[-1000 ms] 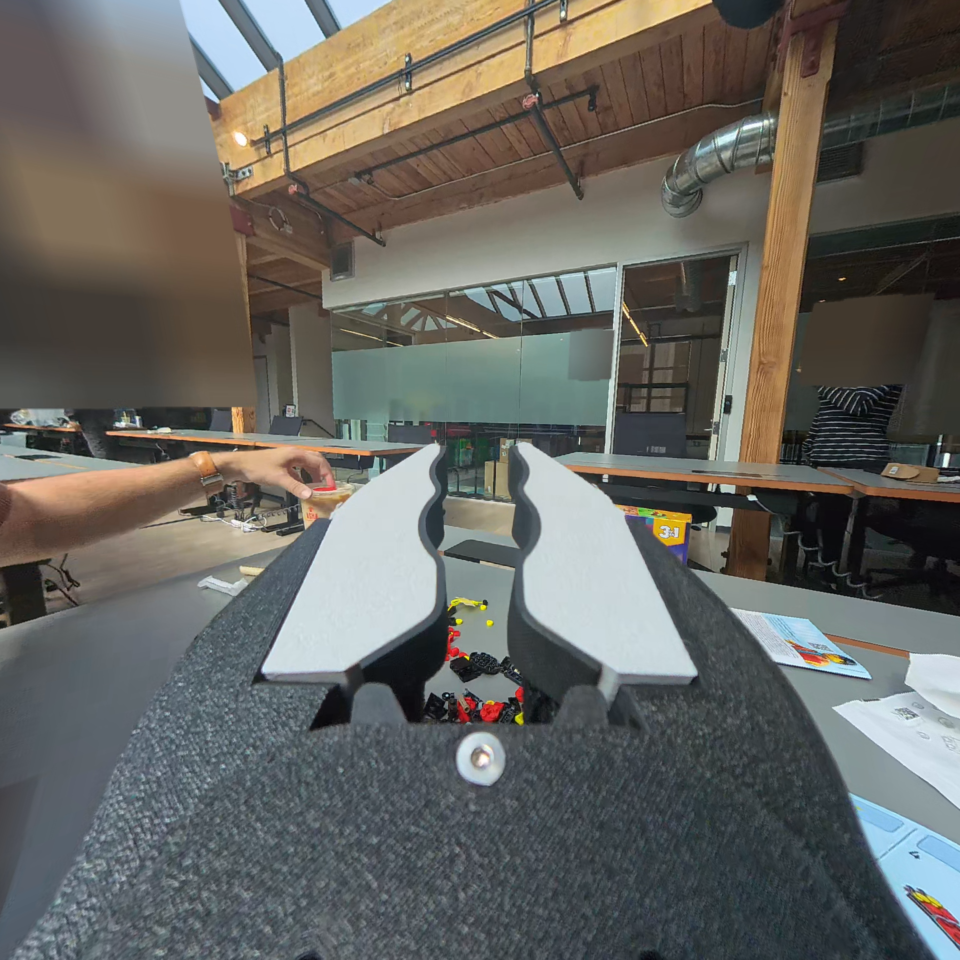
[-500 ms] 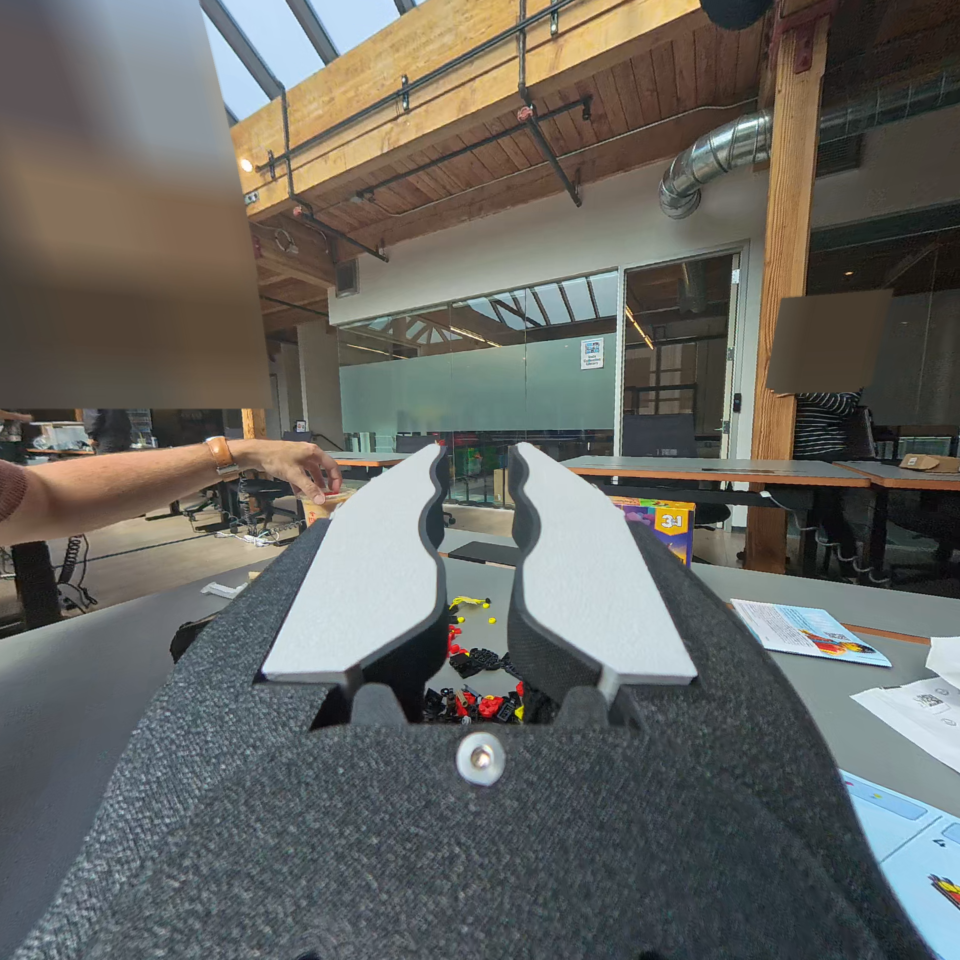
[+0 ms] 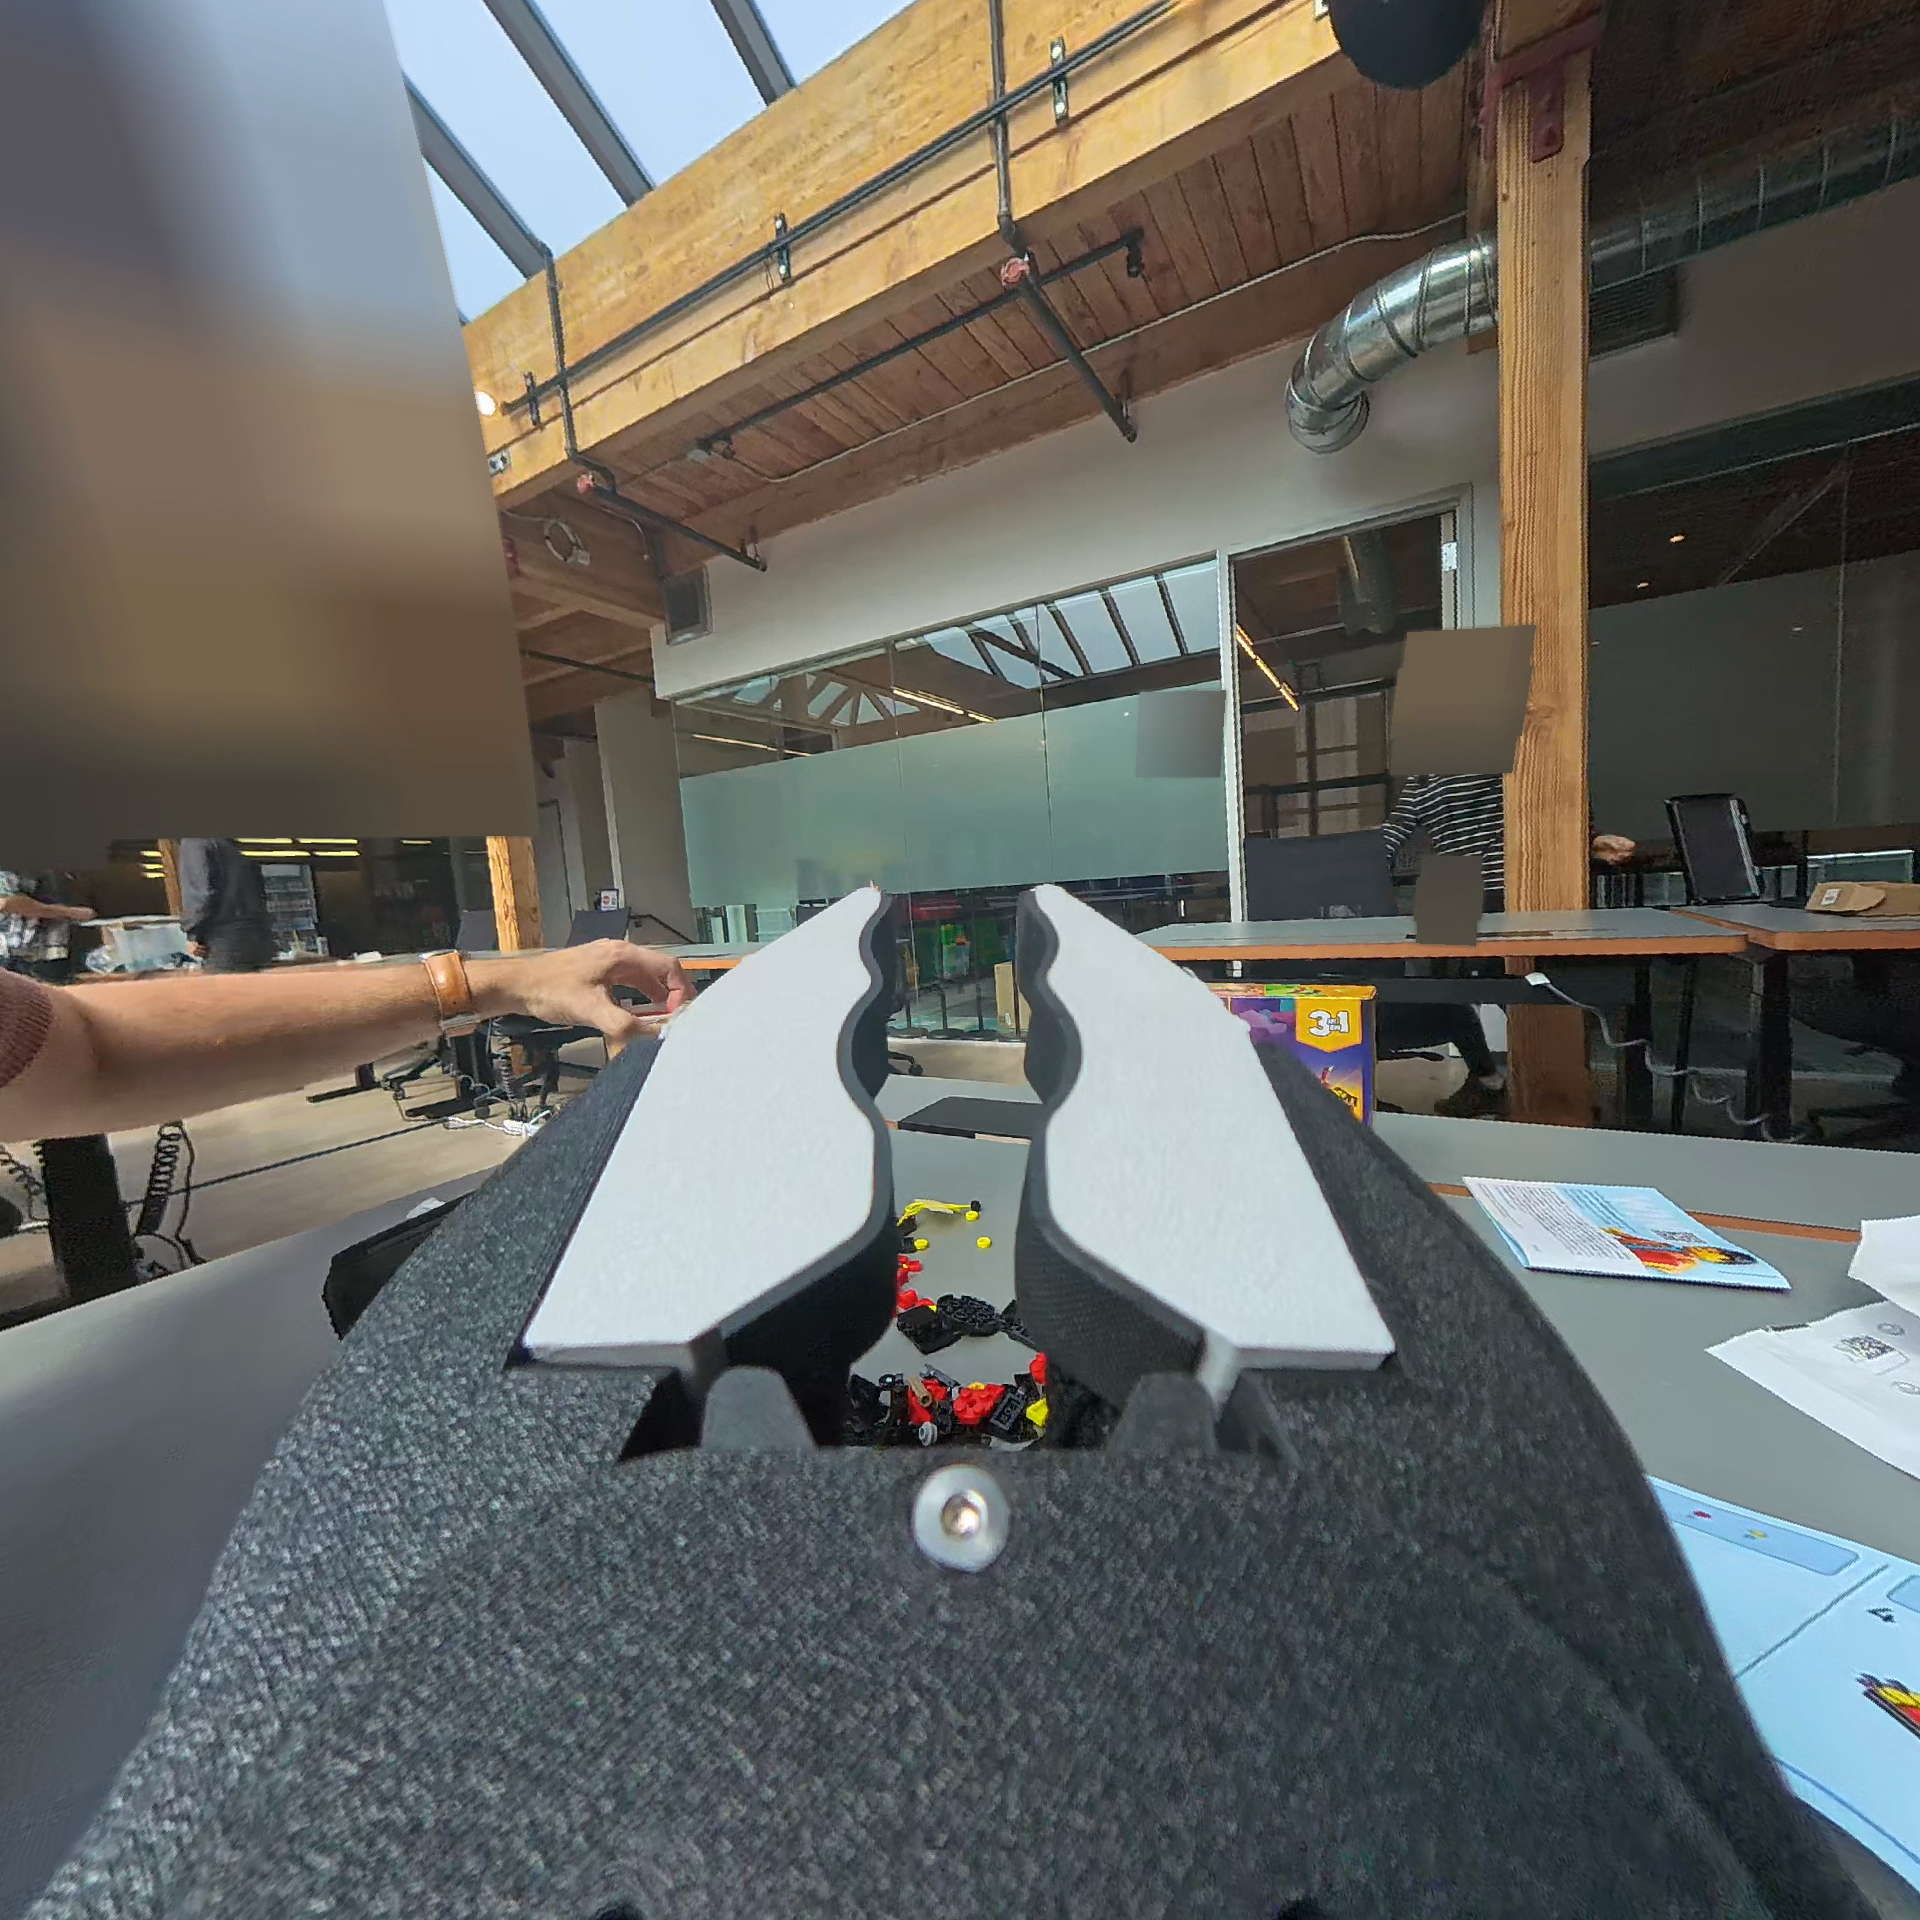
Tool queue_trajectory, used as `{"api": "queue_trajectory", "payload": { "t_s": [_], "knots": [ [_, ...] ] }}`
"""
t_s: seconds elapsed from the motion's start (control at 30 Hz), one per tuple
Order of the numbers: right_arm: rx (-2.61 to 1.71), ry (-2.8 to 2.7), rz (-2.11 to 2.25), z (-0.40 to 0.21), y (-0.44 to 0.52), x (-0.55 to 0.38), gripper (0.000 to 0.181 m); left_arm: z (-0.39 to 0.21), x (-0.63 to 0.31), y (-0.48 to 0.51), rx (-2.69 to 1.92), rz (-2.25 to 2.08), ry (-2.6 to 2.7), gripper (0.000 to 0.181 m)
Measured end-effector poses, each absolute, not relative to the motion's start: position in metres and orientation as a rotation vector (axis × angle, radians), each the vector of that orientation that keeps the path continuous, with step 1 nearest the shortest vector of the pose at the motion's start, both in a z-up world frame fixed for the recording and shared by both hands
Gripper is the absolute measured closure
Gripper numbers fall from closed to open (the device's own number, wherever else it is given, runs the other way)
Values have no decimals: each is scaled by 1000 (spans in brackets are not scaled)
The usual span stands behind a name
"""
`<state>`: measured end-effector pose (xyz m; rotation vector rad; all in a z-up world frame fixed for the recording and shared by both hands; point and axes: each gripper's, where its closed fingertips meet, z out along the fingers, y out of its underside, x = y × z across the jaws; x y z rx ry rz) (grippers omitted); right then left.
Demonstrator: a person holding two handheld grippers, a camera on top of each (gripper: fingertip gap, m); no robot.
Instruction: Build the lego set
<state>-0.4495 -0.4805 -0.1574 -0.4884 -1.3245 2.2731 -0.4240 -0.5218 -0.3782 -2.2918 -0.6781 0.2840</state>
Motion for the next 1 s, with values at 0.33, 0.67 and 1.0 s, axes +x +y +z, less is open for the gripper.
{"api": "queue_trajectory", "payload": {
  "t_s": [0.33,0.67,1.0],
  "knots": [
    [-473,-1331,2276,-158,-484,-450,160,-378,-424,-522,-2292,284,-678,68],
    [-464,-1336,2265,-150,-482,-446,160,-378,-424,-522,-2292,284,-678,68],
    [-619,-1373,2201,-156,-466,-445,160,-378,-424,-522,-2292,284,-678,68]
  ]
}}
